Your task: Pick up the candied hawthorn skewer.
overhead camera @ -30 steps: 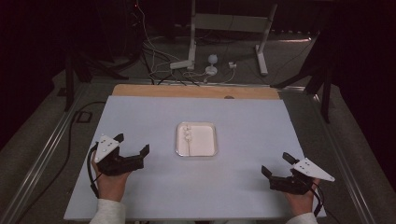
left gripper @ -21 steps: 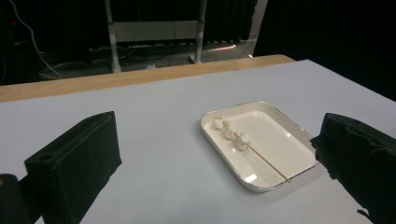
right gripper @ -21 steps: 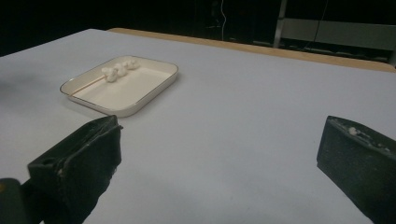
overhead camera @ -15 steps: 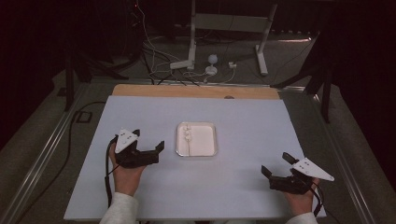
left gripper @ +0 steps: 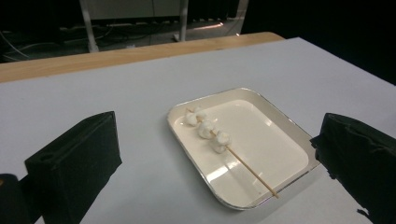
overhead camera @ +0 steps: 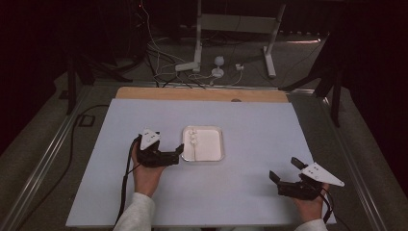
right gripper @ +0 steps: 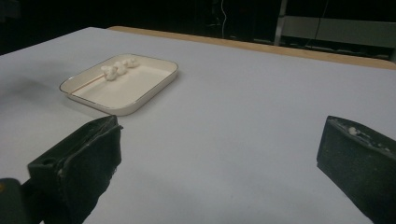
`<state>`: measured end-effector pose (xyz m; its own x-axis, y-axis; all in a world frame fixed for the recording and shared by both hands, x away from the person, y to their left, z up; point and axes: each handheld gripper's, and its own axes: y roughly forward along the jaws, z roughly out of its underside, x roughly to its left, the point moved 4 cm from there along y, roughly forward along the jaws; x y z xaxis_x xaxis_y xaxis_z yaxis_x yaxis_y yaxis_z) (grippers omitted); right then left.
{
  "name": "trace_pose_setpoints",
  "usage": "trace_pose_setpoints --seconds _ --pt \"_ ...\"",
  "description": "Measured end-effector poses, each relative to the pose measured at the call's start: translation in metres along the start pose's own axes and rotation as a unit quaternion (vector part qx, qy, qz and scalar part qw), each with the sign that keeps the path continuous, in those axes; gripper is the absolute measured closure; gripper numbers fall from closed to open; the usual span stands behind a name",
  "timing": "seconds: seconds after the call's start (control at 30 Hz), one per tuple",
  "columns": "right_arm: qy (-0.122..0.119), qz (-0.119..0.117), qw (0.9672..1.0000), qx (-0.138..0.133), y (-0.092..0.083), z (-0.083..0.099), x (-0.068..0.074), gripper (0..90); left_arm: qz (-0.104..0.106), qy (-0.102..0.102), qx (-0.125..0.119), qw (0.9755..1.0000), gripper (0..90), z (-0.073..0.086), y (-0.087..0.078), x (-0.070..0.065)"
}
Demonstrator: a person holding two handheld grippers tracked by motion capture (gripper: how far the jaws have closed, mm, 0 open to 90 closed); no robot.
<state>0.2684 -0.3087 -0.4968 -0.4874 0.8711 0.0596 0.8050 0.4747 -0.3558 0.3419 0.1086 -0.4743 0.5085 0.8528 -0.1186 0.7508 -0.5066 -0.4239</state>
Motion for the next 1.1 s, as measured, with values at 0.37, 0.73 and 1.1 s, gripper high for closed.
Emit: trace_pose_setpoints --seconds 0.37,0.73,1.1 --pt "-0.001 -0.001 1.0000 0.001 0.001 0.000 0.000 0.0 0.011 0.005 0.027 0.9996 0.6 0.004 0.025 -0.012" --pt "0.001 0.000 1.0000 0.003 0.001 0.001 -0.001 0.0 0.019 0.010 0.062 0.9978 0.6 0.013 0.048 -0.022" --pt "0.002 0.000 1.0000 0.002 0.001 0.001 -0.002 0.0 0.034 -0.004 0.132 0.9906 1.4 0.029 0.074 -0.033"
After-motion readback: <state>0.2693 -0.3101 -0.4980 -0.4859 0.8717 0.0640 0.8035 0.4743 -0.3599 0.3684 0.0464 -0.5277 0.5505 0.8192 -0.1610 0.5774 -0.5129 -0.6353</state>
